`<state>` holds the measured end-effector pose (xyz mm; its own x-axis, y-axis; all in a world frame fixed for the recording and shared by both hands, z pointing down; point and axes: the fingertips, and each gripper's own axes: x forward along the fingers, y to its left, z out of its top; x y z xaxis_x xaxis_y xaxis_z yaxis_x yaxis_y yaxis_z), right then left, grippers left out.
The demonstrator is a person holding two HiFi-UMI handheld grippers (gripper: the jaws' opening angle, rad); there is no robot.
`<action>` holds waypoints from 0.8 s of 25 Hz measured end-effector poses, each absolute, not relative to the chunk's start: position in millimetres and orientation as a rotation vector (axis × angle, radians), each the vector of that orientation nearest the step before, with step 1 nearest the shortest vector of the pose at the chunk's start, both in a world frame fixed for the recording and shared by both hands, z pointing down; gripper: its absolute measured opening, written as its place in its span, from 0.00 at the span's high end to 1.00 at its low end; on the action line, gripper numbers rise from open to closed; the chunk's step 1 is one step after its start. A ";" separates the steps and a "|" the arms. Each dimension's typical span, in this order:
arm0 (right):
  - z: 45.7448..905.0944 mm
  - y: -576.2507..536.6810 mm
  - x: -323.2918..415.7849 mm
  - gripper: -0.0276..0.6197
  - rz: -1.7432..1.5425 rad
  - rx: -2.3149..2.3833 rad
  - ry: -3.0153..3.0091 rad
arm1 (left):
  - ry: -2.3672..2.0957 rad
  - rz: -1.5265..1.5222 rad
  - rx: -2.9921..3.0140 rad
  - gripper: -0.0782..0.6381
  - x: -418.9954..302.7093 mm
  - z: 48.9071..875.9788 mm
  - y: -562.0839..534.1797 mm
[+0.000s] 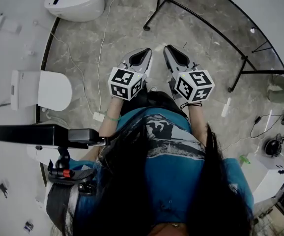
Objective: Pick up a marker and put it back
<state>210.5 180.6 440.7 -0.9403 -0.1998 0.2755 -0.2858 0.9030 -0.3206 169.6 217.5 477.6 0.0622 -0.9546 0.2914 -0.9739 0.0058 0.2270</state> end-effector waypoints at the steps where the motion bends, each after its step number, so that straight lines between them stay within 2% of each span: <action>1: 440.8 180.9 210.0 0.89 0.530 0.366 -2.832 | -1.930 0.074 1.983 0.89 168.5 477.4 218.4; 20: 443.3 170.9 209.5 0.89 0.557 0.373 -2.831 | -1.931 0.103 1.979 0.89 164.9 476.8 213.0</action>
